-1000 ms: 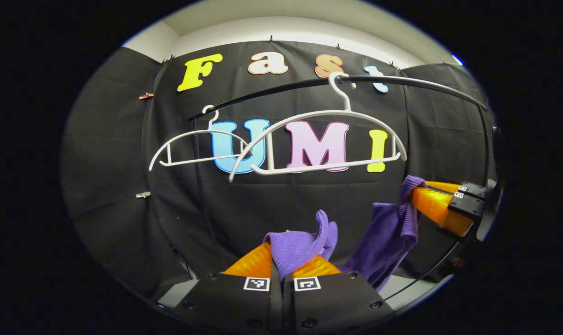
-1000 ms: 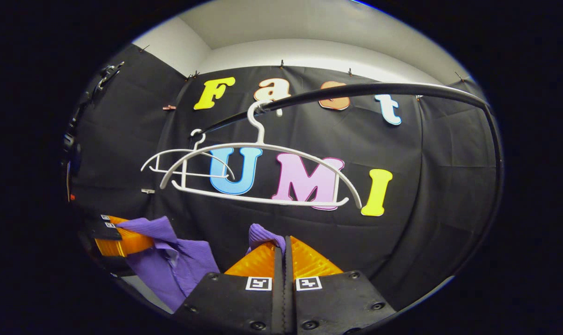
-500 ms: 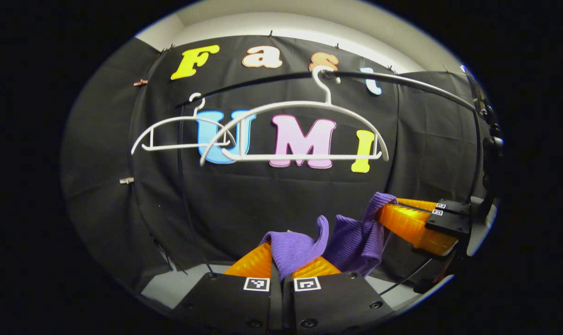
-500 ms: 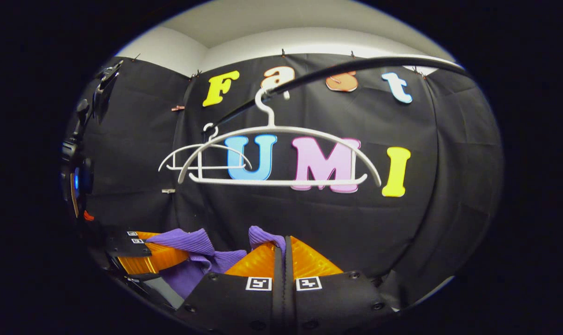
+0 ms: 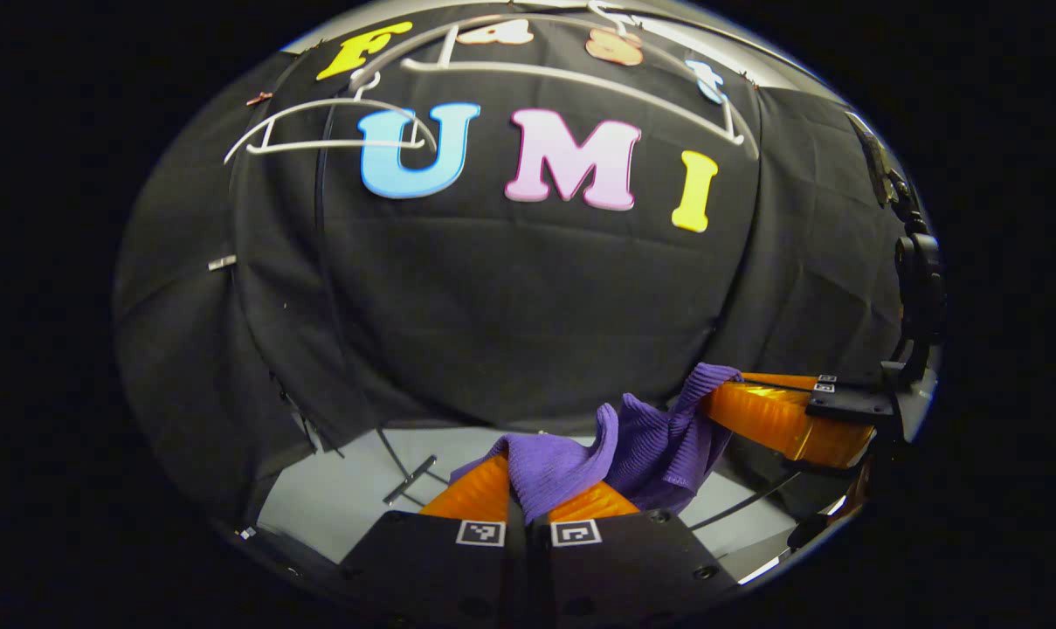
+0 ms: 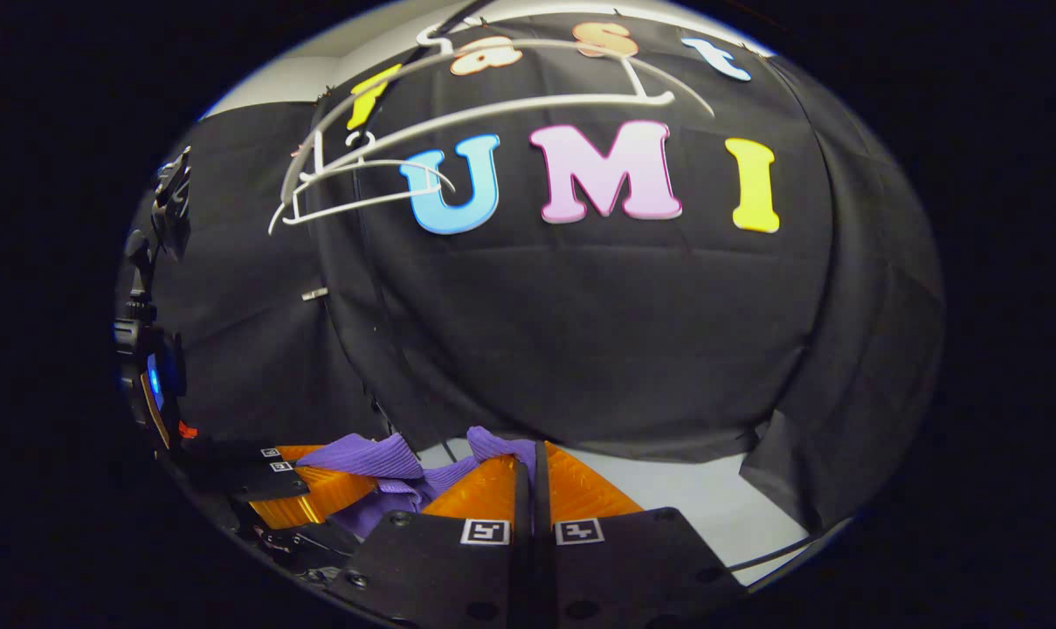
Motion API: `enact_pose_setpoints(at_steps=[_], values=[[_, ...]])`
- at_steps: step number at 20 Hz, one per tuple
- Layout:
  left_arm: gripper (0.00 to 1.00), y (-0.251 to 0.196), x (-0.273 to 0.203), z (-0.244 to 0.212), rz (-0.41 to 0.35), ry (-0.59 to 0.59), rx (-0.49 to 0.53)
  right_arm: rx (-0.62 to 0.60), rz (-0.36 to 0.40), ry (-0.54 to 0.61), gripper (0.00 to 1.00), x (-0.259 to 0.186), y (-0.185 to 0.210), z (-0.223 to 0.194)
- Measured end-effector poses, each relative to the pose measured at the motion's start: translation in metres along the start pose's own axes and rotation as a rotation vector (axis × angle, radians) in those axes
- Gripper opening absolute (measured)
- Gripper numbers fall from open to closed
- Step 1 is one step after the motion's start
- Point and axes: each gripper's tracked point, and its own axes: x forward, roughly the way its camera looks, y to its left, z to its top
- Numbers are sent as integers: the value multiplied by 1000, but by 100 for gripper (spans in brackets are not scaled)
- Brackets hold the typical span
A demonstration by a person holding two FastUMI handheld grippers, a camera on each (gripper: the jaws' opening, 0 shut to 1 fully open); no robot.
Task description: Grasp the clothes on the hanger with both hands and then place them into the laundry hamper below.
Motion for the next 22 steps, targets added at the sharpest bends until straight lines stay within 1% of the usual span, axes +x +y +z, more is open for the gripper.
enact_pose_setpoints(at_steps=[2,4,7,10,13,14,15,16,18,19,20,21,22], values=[[5,4,15,-36,29,59,-21,1,-26,91,4,17,-15,-37],[5,15,27,-67,67,119,-44,-7,-49,161,5,29,-28,-64],[5,17,36,-103,91,192,-51,-52,-52,250,5,38,-36,-101],[5,11,44,-124,94,239,-11,-89,-62,318,5,41,-43,-130],[5,5,47,-135,111,258,51,-108,-62,374,6,41,-45,-150],[6,3,43,-138,103,259,65,-104,-58,379,7,42,-45,-150],[9,-3,40,-139,86,269,73,-98,-62,375,18,40,-47,-154],[13,-6,37,-139,67,265,87,-92,-57,363,39,36,-45,-149],[56,-11,31,-125,48,237,112,-100,-43,350,80,34,-43,-145],[78,-10,30,-119,49,226,114,-114,-49,346,100,30,-44,-143],[99,-8,33,-121,46,217,109,-126,-58,340,100,24,-47,-142],[97,-8,28,-117,42,212,101,-125,-64,331,100,19,-48,-139],[97,-8,22,-116,37,210,90,-116,-72,320,100,13,-48,-136]])
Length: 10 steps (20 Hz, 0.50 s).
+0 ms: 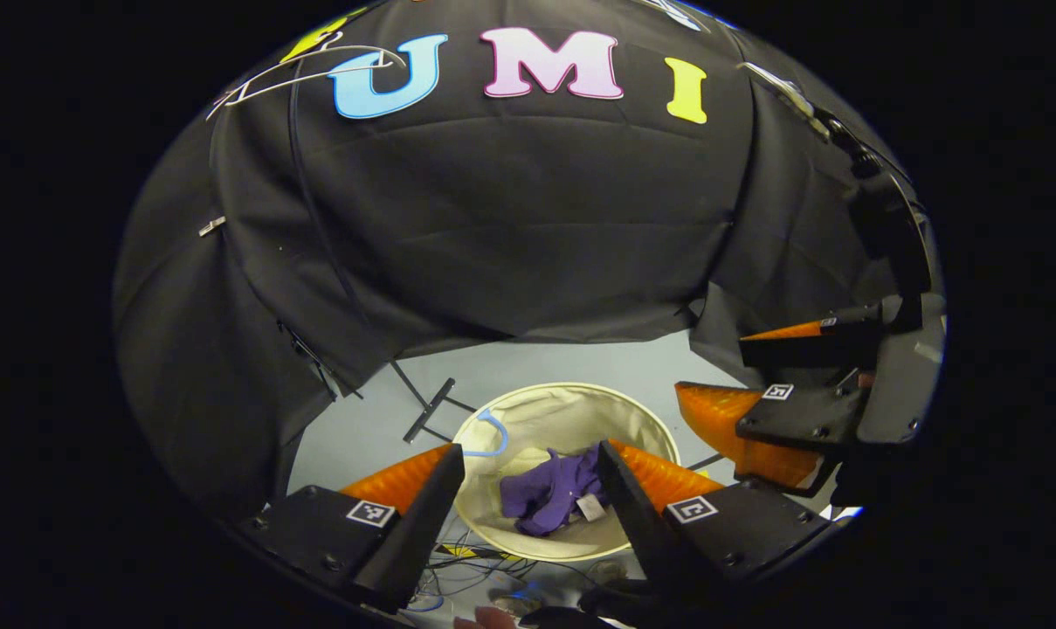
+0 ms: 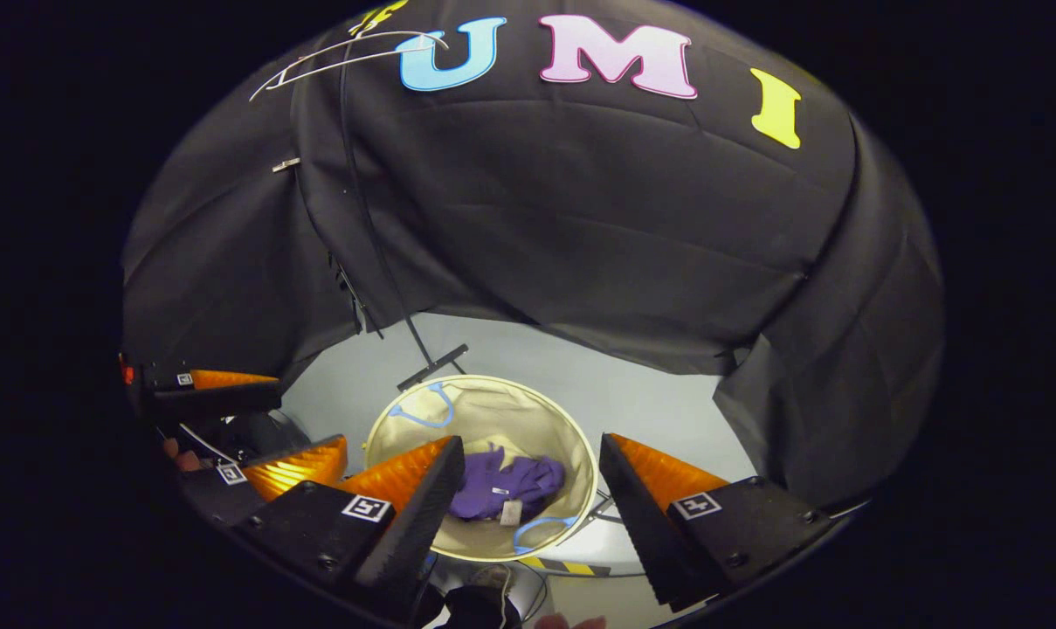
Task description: Grasp the clothes on the hanger with both hands and then place them into the laundry hamper below.
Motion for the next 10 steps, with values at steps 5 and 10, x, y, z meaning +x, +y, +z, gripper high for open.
enact_pose_setpoints(at_steps=[5,10], values=[[97,8,-39,17,-18,-46,-17,32,-51,-106,100,-47,-3,26],[97,21,-99,67,-31,-197,-13,51,-103,-248,100,-108,1,76]])
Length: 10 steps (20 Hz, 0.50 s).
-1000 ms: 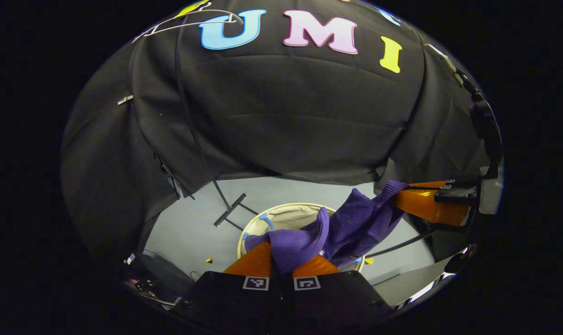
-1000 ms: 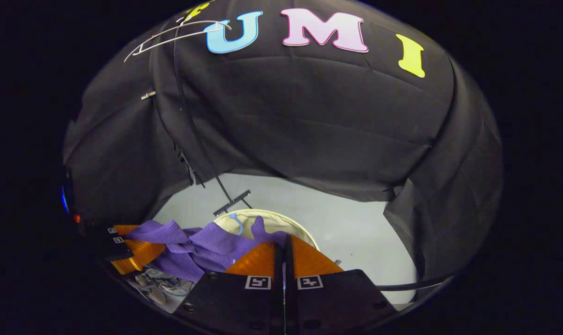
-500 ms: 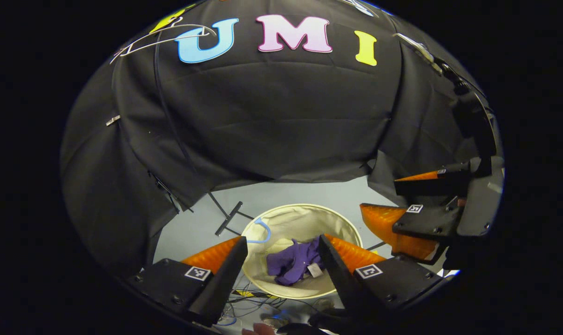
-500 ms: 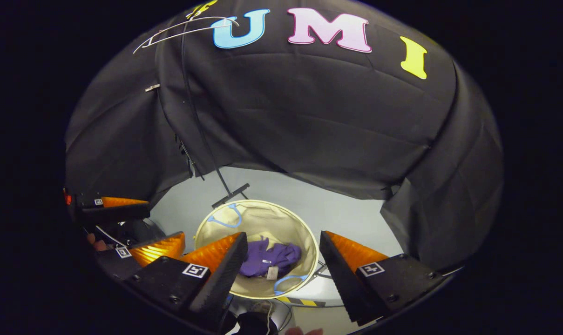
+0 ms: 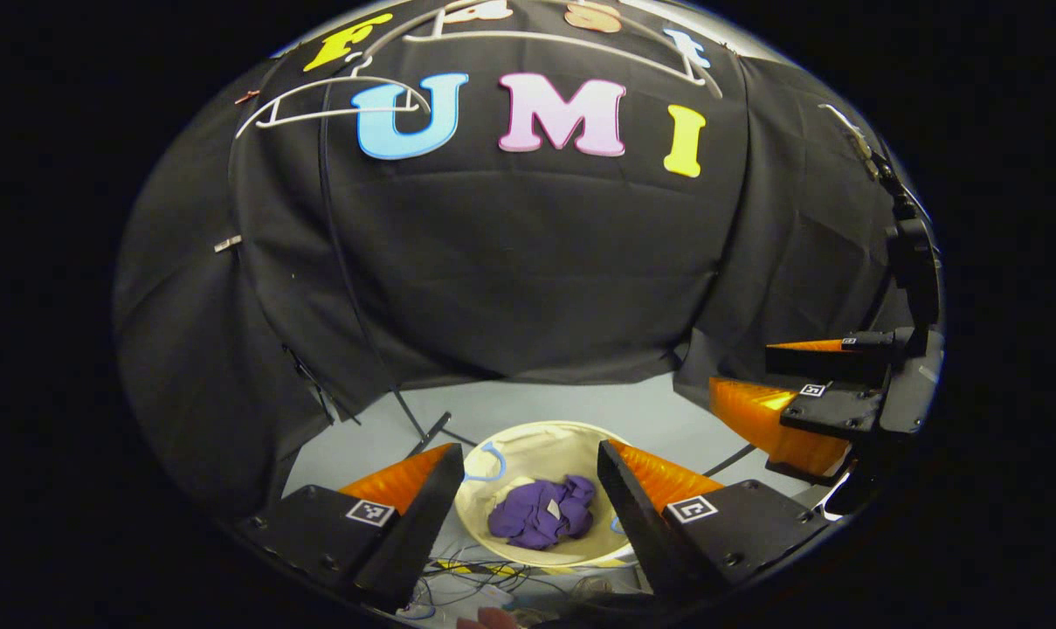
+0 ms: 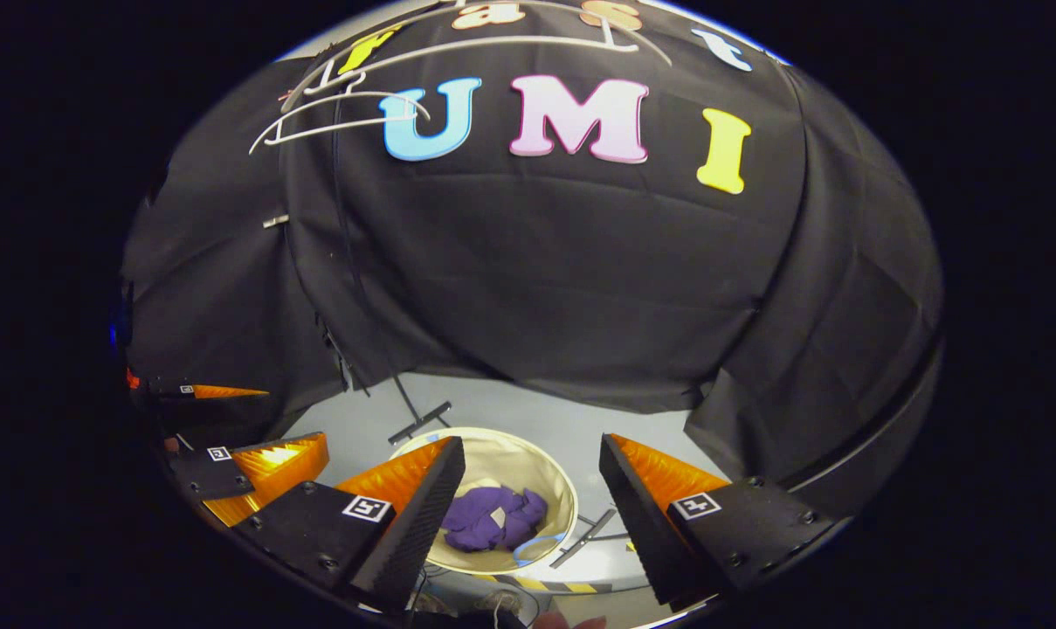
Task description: Grasp the clothes on the hanger with both hands and then place them into the laundry hamper below.
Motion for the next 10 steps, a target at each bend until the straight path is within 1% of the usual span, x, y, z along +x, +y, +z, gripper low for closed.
enact_pose_setpoints(at_steps=[3,5,10], values=[[97,12,-33,37,2,-90,15,19,-39,-105,100,-31,2,48],[97,19,-58,67,5,-158,-3,38,-62,-176,100,-52,5,78],[97,48,-121,140,62,-343,-21,49,-160,-352,100,-113,5,154]])
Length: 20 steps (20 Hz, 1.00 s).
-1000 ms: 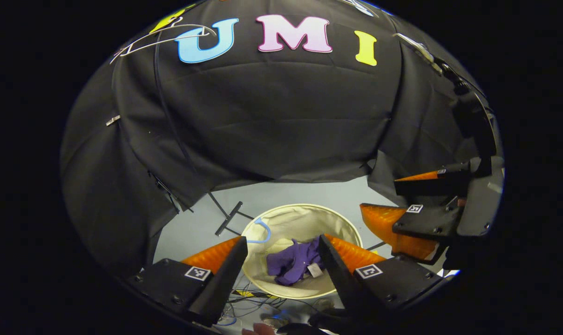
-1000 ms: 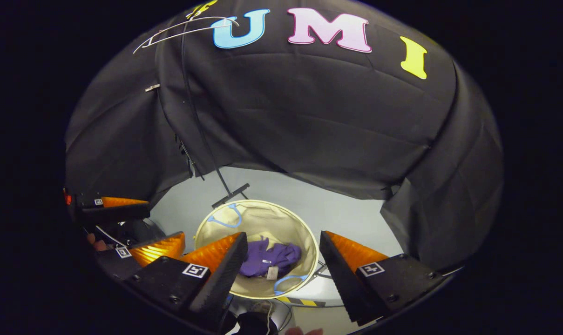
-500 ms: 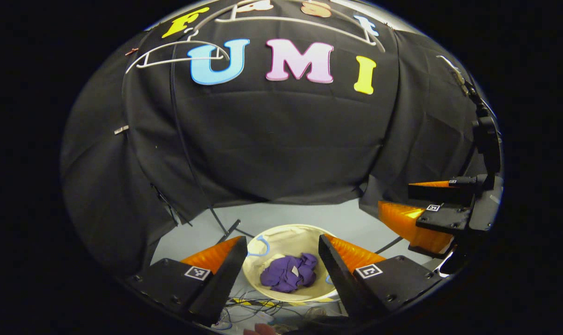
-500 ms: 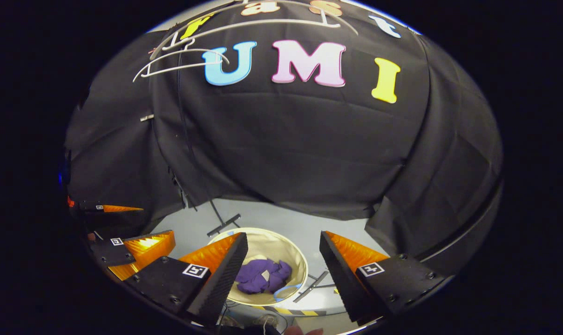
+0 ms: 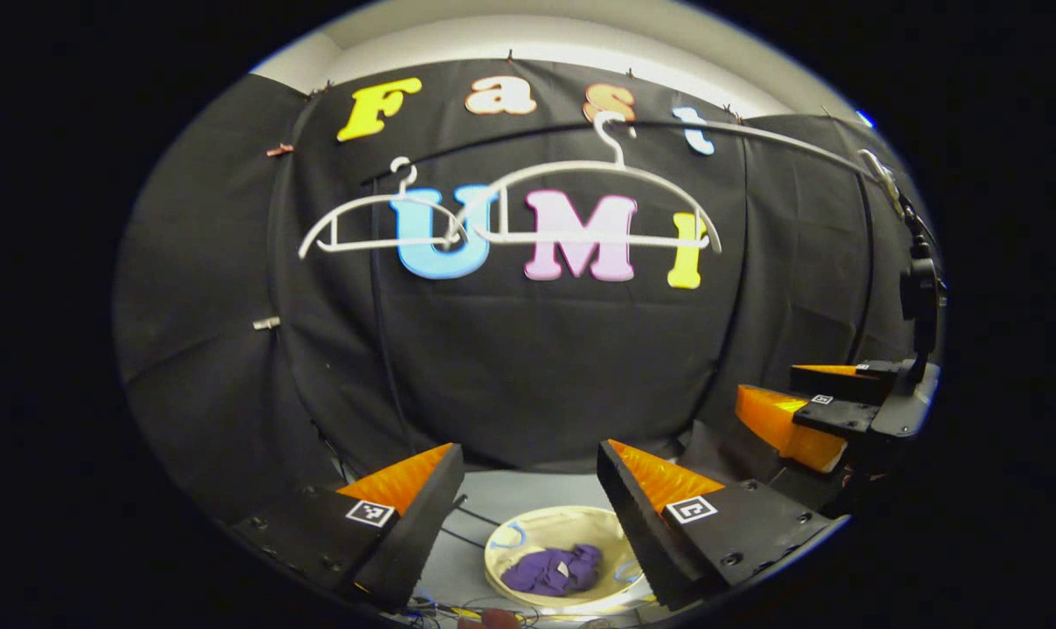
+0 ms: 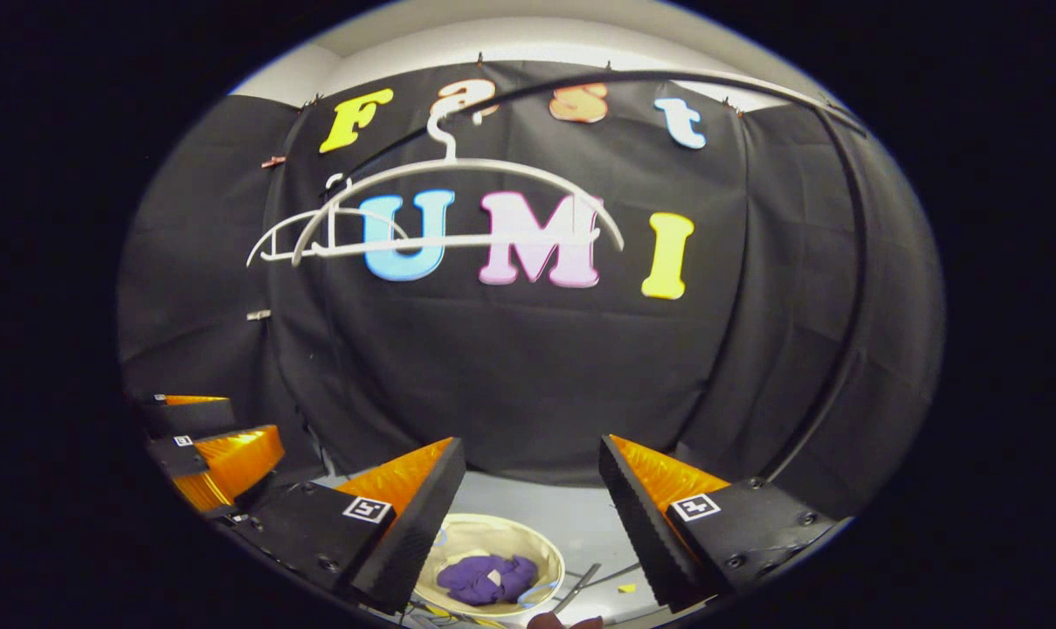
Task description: Grasp the clothes on the hanger with both hands and then place them into the laundry hamper below.
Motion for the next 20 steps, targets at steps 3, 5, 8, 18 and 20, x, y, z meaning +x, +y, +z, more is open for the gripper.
enact_pose_setpoints(at_steps=[3,5,8,18,20], values=[[97,15,-27,44,16,-102,-5,9,-14,-98,99,-25,10,51],[97,23,-47,70,21,-161,-5,-12,-28,-145,100,-42,13,75],[99,36,-74,97,37,-239,-3,-19,-48,-190,100,-66,22,96],[97,54,-136,133,57,-339,18,-46,-37,-370,99,-133,58,159],[99,55,-143,135,64,-342,21,-51,-37,-377,99,-138,62,162]])
